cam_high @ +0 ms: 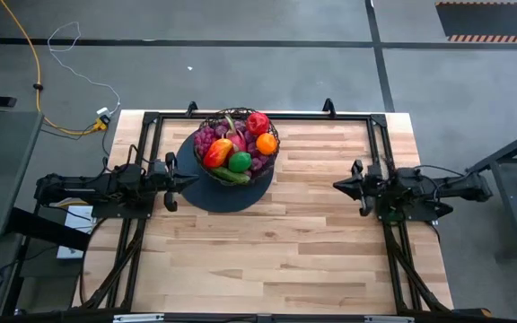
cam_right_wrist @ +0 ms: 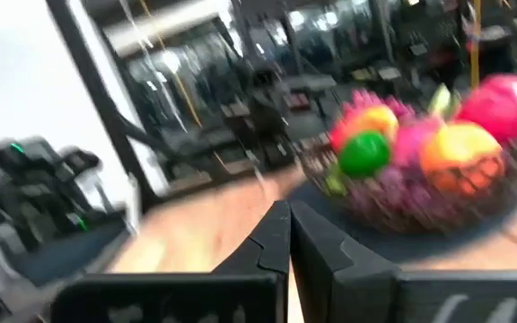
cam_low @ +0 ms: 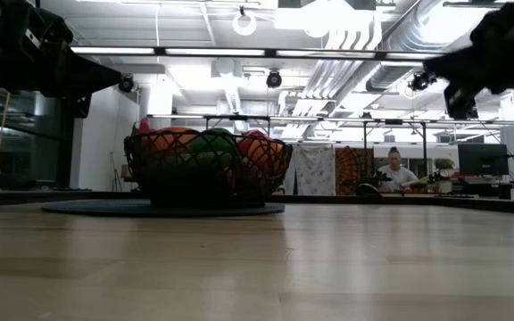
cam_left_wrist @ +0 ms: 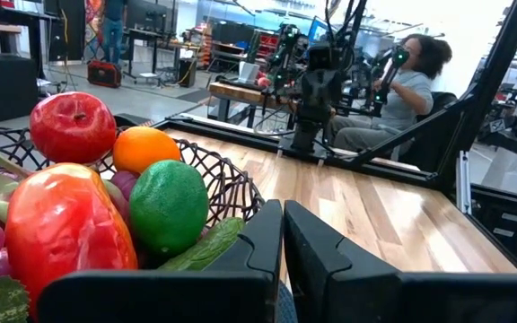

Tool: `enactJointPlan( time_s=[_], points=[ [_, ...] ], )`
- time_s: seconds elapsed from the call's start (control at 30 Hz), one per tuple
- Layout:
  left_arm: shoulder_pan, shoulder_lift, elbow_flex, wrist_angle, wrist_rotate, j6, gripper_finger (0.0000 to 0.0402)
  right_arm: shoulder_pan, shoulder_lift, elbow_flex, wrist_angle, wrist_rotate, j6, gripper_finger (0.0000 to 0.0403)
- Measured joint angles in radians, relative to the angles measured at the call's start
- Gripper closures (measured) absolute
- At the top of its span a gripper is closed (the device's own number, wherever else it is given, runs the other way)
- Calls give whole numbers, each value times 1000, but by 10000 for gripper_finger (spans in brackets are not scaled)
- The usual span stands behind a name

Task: Build produce basket
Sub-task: Return to Home Position

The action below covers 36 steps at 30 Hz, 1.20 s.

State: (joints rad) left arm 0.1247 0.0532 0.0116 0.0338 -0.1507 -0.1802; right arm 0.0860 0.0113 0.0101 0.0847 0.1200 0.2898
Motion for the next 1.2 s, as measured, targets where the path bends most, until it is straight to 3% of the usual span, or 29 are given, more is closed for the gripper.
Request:
enactJointPlan(
  time_s=[0.27,0.63,1.2],
  points=[
    [0,0,0,0,0,0,396,0,9,0,-50,7,-35,403],
    [0,0,0,0,-1,0,396,0,9,0,-51,3,74,403],
    [0,0,0,0,-2,0,396,0,9,0,-51,3,69,403]
  ],
)
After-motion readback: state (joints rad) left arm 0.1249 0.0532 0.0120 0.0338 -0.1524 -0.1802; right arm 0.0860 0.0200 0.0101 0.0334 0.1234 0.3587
